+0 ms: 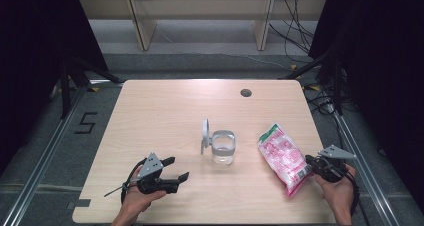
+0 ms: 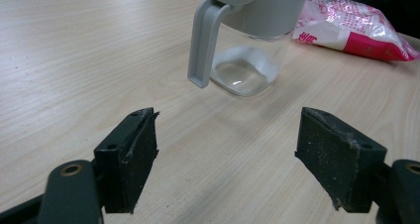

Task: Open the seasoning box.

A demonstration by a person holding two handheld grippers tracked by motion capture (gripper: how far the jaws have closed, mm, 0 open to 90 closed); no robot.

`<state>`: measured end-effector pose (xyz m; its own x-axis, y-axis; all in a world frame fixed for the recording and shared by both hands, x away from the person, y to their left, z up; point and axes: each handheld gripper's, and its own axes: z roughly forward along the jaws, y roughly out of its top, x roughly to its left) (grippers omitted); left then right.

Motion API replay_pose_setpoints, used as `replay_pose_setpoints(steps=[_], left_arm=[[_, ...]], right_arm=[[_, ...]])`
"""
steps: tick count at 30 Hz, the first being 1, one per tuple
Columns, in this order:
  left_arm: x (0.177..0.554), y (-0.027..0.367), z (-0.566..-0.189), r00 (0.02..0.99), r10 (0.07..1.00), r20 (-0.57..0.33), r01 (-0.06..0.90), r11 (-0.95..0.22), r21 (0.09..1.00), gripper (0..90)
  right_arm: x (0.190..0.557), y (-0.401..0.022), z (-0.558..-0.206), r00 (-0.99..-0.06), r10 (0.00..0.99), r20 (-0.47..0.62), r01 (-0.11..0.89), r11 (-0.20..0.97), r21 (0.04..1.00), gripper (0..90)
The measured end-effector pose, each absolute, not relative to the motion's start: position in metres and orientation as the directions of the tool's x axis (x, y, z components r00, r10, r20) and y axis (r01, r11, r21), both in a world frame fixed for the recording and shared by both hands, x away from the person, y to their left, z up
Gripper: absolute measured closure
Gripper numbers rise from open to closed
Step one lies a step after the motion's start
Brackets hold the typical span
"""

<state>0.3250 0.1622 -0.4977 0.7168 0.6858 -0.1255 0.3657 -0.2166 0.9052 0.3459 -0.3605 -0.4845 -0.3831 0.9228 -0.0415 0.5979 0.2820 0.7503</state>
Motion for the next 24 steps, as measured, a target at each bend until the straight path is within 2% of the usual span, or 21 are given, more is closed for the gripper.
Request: replay_pose_setpoints(steps=[2,3,4,20,24], left_arm=[[0.325,0.162,-0.498,0.715,0.687,-0.127,0.367,-0.214,0.905,23.0],[0.325,0.162,-0.498,0.716,0.686,-0.125,0.365,-0.216,0.905,23.0],[0.325,0.162,-0.497,0.716,0.686,-0.126,0.365,-0.214,0.906,23.0],[0.325,0.162,-0.497,0.716,0.684,-0.135,0.368,-0.206,0.906,23.1],[0.325,0.162,-0.497,0.714,0.686,-0.14,0.371,-0.201,0.907,23.1]], right_arm=[[0.34,-0.36,-0.484,-0.399,0.916,-0.039,0.588,0.288,0.756,90.0],[0.337,-0.36,-0.485,-0.403,0.912,-0.072,0.559,0.308,0.769,90.0],[0.333,-0.358,-0.483,-0.402,0.915,-0.042,0.578,0.289,0.763,90.0],[0.301,-0.317,-0.484,-0.521,0.853,-0.013,0.559,0.353,0.75,90.0],[0.295,-0.307,-0.485,-0.541,0.84,-0.04,0.541,0.384,0.748,90.0]])
